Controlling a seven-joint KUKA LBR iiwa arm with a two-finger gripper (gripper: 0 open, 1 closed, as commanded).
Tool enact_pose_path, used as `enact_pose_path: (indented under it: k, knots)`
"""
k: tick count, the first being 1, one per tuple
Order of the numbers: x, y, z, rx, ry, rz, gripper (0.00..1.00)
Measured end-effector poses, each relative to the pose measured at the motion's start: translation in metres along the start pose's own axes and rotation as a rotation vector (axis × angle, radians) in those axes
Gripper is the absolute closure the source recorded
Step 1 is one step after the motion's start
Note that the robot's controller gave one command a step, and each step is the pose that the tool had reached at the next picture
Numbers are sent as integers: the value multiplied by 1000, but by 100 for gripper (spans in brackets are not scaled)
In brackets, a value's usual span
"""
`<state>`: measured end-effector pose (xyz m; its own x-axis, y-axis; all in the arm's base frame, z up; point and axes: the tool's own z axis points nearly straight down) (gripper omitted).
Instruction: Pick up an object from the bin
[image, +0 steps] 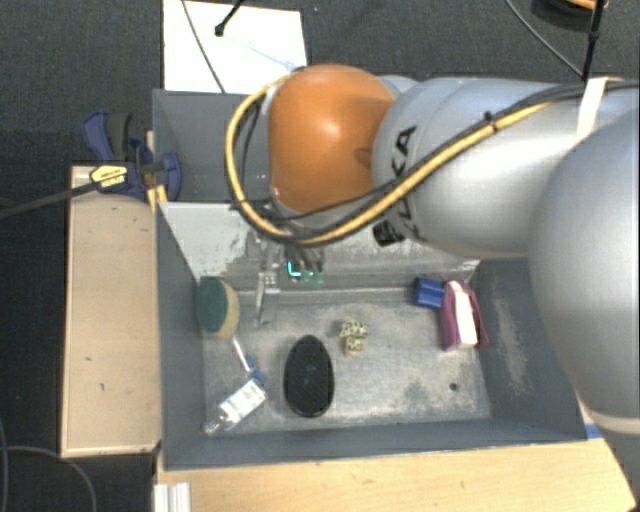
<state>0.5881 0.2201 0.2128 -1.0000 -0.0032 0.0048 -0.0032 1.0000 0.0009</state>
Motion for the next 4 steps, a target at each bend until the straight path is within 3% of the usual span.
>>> enact_pose_path:
  k: [1,2,3,4]
  knots:
    - [98,-24,59,4,4,-100,0]
    - [103,21,147,0,-4,-186,0]
    - [102,20,143,-1,-7,-173,100]
    - [101,20,143,-2,-8,-170,0]
